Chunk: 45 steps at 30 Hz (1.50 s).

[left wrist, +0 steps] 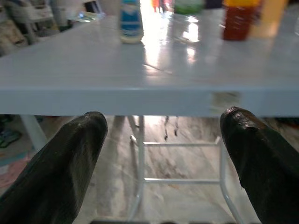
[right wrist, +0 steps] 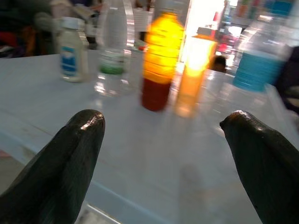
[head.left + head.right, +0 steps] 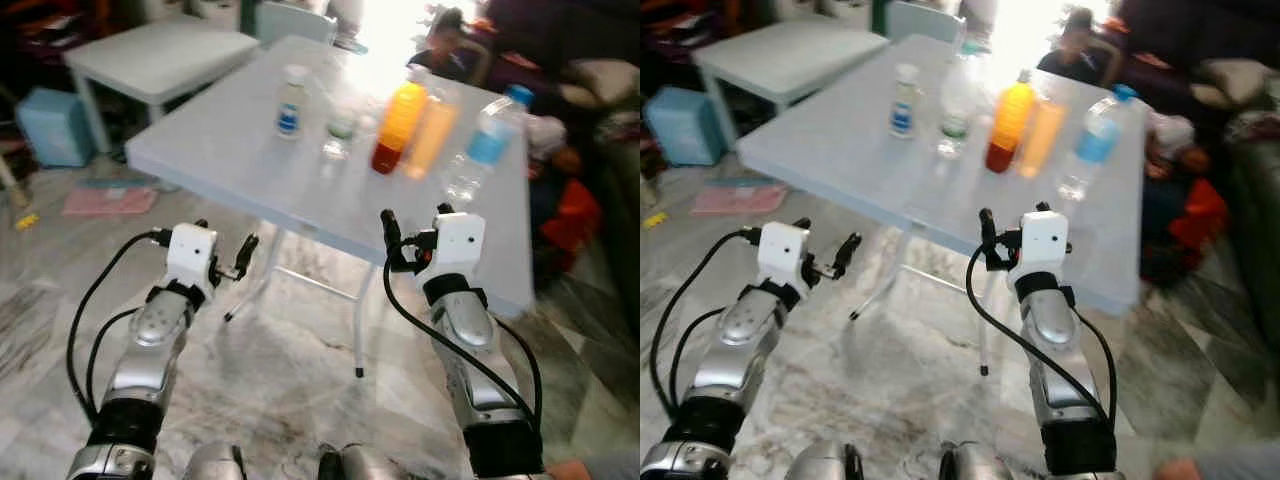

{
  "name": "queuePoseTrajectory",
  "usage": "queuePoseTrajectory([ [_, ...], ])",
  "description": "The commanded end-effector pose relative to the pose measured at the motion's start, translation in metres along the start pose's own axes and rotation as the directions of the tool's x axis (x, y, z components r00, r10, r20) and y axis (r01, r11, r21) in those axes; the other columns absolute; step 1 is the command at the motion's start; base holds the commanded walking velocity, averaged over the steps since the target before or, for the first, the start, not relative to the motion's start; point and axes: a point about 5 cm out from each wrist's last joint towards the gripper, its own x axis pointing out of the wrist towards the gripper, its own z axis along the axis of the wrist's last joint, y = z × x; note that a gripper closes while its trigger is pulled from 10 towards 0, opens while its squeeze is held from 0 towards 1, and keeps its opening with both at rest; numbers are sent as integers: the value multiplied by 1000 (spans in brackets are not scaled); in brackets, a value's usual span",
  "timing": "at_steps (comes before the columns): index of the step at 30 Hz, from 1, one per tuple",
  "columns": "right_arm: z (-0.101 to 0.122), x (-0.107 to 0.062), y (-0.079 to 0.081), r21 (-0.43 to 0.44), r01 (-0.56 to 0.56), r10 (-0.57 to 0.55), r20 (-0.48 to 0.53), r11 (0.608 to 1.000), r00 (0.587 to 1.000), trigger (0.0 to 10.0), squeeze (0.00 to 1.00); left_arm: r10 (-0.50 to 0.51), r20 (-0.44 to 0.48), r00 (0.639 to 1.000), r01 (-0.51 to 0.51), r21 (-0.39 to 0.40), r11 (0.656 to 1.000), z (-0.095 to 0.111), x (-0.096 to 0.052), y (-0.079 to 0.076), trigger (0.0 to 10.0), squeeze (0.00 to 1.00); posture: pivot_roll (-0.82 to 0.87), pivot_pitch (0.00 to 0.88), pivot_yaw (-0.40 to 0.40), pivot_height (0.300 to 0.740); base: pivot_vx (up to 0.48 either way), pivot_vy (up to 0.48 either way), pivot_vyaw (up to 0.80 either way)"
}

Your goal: Restocking fridge

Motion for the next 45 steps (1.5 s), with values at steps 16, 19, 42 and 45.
queuePoseTrajectory([
  [16, 7, 5, -11, -17, 47, -47, 37, 999, 998, 10000, 0, 72, 54, 996, -71, -24, 997, 17, -12, 2, 10000, 0, -29, 34, -92, 740, 0, 0, -485],
  [19, 7, 5, -12, -18, 51, -51, 39, 999, 998, 10000, 0, 74, 54, 996, -73, -32, 997, 17, -13, 1, 10000, 0, -36, 32, -89, 740, 0, 0, 0],
  [42, 19, 3, -8, -56, 11, -5, 110, 998, 994, 10000, 0, 108, 85, 990, -103, -65, 993, 24, -8, -9, 10000, 0, -44, 29, -76, 740, 338, 0, 140],
  [45, 19, 4, -10, -62, 12, -5, 112, 998, 994, 10000, 0, 109, 88, 990, -104, -62, 993, 25, -6, -11, 10000, 0, -31, 37, -79, 740, 466, 0, 0],
])
